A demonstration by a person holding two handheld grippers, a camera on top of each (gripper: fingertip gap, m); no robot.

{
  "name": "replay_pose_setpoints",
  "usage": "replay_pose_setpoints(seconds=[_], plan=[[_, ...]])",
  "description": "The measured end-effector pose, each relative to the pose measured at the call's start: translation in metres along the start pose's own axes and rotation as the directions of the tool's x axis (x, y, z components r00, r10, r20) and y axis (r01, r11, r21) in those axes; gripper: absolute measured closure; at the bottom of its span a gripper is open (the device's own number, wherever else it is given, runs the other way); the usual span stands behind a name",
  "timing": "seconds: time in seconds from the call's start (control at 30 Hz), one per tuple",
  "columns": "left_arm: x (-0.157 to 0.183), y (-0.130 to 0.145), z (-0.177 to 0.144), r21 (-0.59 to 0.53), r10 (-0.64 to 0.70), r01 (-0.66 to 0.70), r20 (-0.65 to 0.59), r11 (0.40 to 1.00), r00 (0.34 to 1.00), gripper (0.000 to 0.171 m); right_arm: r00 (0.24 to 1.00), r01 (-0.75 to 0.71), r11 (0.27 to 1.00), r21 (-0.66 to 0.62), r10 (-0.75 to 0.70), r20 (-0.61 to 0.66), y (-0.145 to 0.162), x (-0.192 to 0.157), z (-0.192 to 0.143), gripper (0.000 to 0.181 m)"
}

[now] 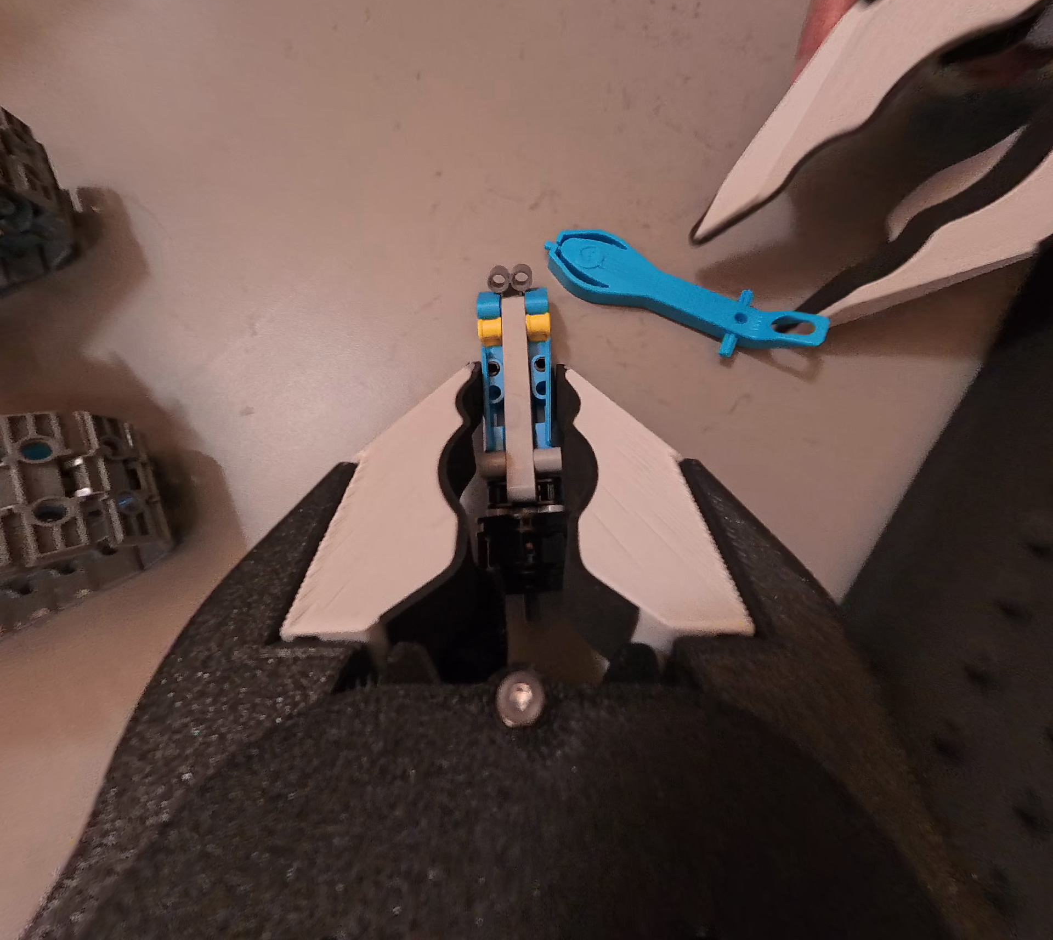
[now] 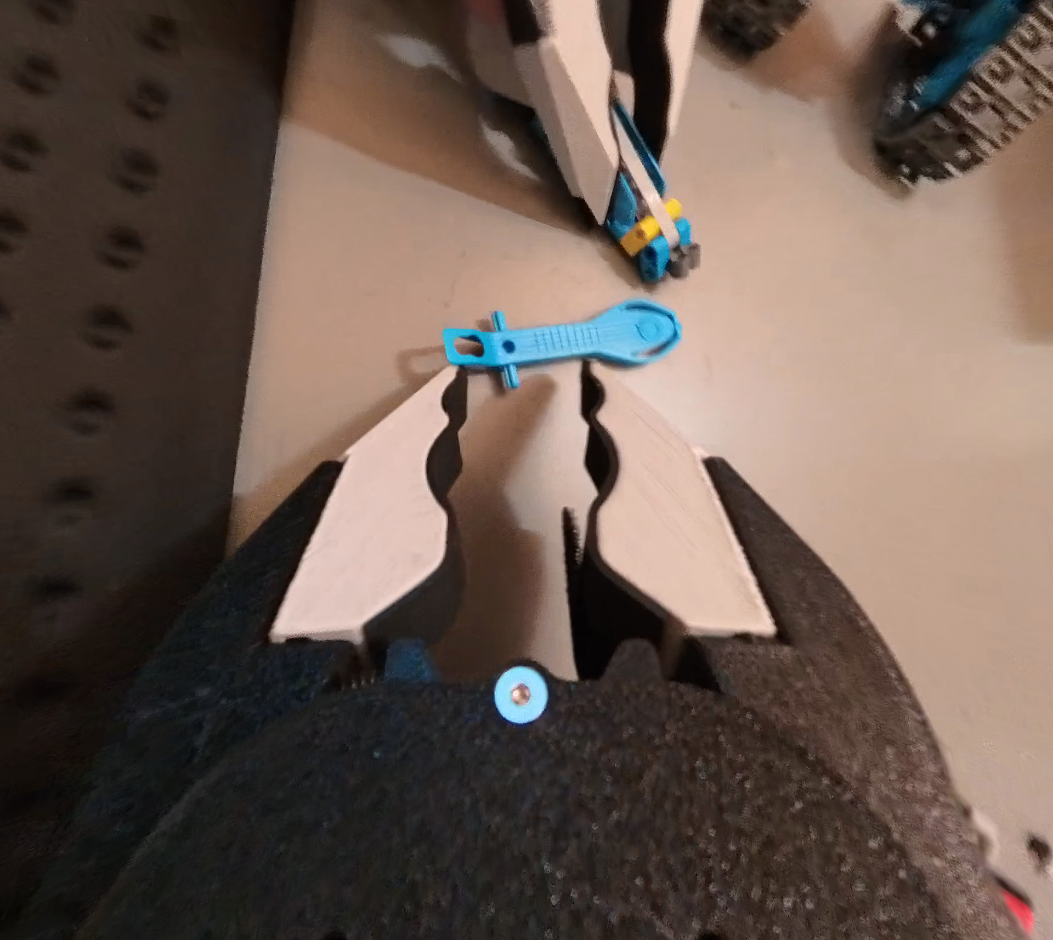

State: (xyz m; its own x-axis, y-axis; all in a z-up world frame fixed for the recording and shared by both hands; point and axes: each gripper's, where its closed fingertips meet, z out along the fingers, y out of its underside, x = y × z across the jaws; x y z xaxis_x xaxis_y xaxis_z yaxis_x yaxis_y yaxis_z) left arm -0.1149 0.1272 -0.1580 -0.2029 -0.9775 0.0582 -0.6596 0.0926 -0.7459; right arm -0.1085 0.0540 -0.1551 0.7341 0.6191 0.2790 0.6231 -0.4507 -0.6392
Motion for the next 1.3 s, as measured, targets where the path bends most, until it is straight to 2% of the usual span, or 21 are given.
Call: replay_pose_setpoints(seconds=[0.1, 0.13, 0.27, 0.33, 0.37, 0.43, 0.53, 0.6, 0.63, 0.73, 0.87, 1.0, 1.13, 1.2, 1.3], plan=[[0.003, 0.000, -0.002, 0.001, -0.074, 0.075, -0.082, 0.997, 0.994, 0.148, 0.998, 0.043, 0.999, 0.014, -0.043, 0.040, -0.009, 0.003, 0.010, 0.148], [0.004, 0.000, -0.003, -0.001, -0.101, 0.102, -0.110, 0.995, 0.989, 0.148, 0.996, 0.053, 0.998, 0.034, -0.055, 0.063, -0.013, -0.001, 0.012, 0.158], [0.004, 0.000, -0.005, -0.009, -0.190, 0.192, -0.186, 0.981, 0.964, 0.148, 0.996, 0.089, 0.994, 0.060, -0.088, -0.014, -0.023, -0.002, 0.021, 0.167], [0.004, 0.000, -0.005, -0.009, -0.195, 0.197, -0.190, 0.980, 0.962, 0.148, 0.995, 0.094, 0.992, 0.083, -0.092, -0.035, -0.029, -0.006, 0.018, 0.179], [0.004, 0.000, -0.005, -0.009, -0.194, 0.196, -0.189, 0.981, 0.963, 0.148, 0.995, 0.096, 0.990, 0.105, -0.091, -0.045, -0.032, -0.008, 0.015, 0.178], [0.004, 0.000, -0.005, -0.009, -0.195, 0.197, -0.190, 0.980, 0.962, 0.148, 0.997, 0.074, 0.989, 0.132, -0.069, -0.041, -0.036, -0.008, 0.010, 0.161], [0.004, 0.000, -0.005, -0.009, -0.198, 0.200, -0.192, 0.980, 0.961, 0.148, 0.998, -0.012, 0.993, 0.118, 0.004, 0.070, -0.036, -0.009, 0.013, 0.140], [0.003, 0.000, -0.005, -0.008, -0.203, 0.205, -0.188, 0.979, 0.961, 0.148, 0.989, -0.047, 0.995, 0.091, 0.034, 0.146, -0.035, -0.016, 0.019, 0.138], [0.002, 0.000, -0.006, -0.008, -0.208, 0.210, -0.185, 0.978, 0.961, 0.148, 0.989, -0.035, 0.996, 0.086, 0.022, 0.143, -0.035, -0.018, 0.023, 0.145], [-0.004, 0.004, -0.009, -0.007, -0.191, 0.193, -0.156, 0.981, 0.969, 0.148, 0.997, 0.056, 0.995, 0.085, -0.060, 0.045, -0.040, -0.014, 0.032, 0.162], [-0.009, 0.015, -0.018, -0.013, -0.072, 0.071, -0.070, 0.997, 0.995, 0.148, 0.996, 0.081, 0.995, 0.060, -0.078, -0.048, -0.045, -0.006, 0.039, 0.171], [-0.006, 0.019, -0.021, -0.011, -0.012, 0.012, -0.039, 1.000, 0.999, 0.148, 0.979, 0.096, 0.995, 0.023, -0.090, -0.185, -0.042, 0.012, 0.037, 0.177], [-0.003, 0.017, -0.020, -0.004, -0.036, 0.035, -0.069, 0.999, 0.997, 0.148, 0.954, 0.101, 0.994, 0.048, -0.083, -0.289, -0.045, 0.027, 0.029, 0.178], [-0.003, 0.017, -0.020, -0.003, -0.057, 0.057, -0.086, 0.998, 0.995, 0.148, 0.920, 0.168, 0.985, 0.025, -0.147, -0.364, -0.045, 0.035, 0.027, 0.178], [-0.002, 0.016, -0.020, -0.003, -0.085, 0.086, -0.119, 0.996, 0.989, 0.148, 0.895, 0.254, 0.967, 0.002, -0.234, -0.379, -0.046, 0.032, 0.034, 0.177]])
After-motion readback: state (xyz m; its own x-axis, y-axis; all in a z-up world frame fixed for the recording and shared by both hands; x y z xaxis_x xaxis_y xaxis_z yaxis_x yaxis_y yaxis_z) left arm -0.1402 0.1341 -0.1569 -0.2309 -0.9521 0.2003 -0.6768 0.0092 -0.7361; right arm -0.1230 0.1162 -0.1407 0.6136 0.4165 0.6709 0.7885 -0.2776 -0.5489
